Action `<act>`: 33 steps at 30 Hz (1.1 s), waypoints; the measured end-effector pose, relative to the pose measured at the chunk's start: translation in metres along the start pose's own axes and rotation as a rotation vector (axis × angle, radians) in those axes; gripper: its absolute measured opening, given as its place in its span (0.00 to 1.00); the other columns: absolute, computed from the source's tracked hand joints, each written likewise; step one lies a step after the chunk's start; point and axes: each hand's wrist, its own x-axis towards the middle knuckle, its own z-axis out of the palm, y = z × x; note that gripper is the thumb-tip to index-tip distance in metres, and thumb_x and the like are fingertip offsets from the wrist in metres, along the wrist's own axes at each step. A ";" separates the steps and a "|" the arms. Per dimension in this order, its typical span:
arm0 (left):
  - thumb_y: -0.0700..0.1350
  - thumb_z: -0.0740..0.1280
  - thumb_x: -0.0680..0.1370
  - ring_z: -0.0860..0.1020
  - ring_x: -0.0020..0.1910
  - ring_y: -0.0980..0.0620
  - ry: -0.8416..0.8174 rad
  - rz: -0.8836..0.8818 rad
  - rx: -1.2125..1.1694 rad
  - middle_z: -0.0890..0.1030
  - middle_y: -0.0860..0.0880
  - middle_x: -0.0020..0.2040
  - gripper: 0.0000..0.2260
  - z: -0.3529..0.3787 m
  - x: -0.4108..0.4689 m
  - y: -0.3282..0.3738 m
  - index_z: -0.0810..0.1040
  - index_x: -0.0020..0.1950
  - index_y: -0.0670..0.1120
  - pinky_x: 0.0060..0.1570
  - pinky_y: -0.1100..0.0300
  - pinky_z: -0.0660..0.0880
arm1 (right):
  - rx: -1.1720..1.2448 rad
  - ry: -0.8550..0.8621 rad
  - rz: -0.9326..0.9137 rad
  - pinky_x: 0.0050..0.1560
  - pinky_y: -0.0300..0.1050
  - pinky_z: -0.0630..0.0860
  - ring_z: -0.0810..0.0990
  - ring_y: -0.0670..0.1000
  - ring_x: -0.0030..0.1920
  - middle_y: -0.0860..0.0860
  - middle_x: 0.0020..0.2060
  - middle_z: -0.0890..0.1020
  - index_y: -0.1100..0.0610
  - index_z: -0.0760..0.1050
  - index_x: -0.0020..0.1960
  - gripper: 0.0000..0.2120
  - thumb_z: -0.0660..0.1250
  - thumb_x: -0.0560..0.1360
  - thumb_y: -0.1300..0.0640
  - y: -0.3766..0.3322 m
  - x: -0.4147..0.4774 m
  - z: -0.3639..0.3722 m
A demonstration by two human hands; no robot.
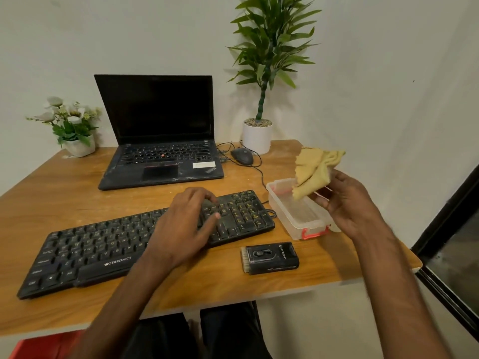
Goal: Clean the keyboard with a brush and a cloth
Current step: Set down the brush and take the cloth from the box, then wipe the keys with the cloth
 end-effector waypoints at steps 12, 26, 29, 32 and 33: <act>0.81 0.63 0.62 0.51 0.81 0.44 -0.649 -0.037 0.310 0.51 0.44 0.83 0.62 0.020 0.053 -0.028 0.35 0.81 0.51 0.73 0.32 0.32 | 0.178 -0.012 0.155 0.46 0.53 0.83 0.84 0.57 0.55 0.59 0.56 0.83 0.59 0.74 0.63 0.16 0.65 0.77 0.54 0.033 -0.016 0.038; 0.77 0.71 0.60 0.53 0.81 0.48 -0.606 -0.151 0.226 0.55 0.48 0.82 0.64 -0.039 -0.013 -0.079 0.35 0.80 0.54 0.71 0.34 0.27 | -0.485 -0.144 0.003 0.51 0.51 0.79 0.84 0.54 0.50 0.52 0.48 0.86 0.55 0.80 0.56 0.10 0.63 0.80 0.53 0.055 -0.008 0.064; 0.80 0.66 0.62 0.49 0.81 0.47 -0.592 -0.126 0.263 0.50 0.46 0.82 0.63 -0.034 -0.018 -0.071 0.31 0.79 0.53 0.71 0.35 0.26 | -0.730 -0.241 -0.132 0.52 0.50 0.78 0.84 0.53 0.50 0.51 0.48 0.86 0.55 0.81 0.58 0.12 0.62 0.81 0.52 0.064 0.005 0.082; 0.82 0.61 0.63 0.47 0.81 0.47 -0.548 -0.092 0.309 0.50 0.45 0.83 0.62 -0.022 -0.013 -0.061 0.29 0.79 0.52 0.71 0.34 0.27 | -1.167 -0.239 -0.508 0.46 0.40 0.72 0.80 0.48 0.49 0.48 0.48 0.83 0.55 0.81 0.60 0.12 0.63 0.81 0.53 0.082 0.026 0.108; 0.82 0.60 0.62 0.48 0.81 0.47 -0.530 -0.090 0.317 0.51 0.44 0.82 0.63 -0.019 -0.012 -0.059 0.28 0.79 0.51 0.71 0.34 0.27 | -1.284 -0.241 -0.620 0.45 0.41 0.69 0.78 0.49 0.50 0.49 0.49 0.82 0.55 0.80 0.61 0.13 0.64 0.80 0.53 0.089 0.030 0.118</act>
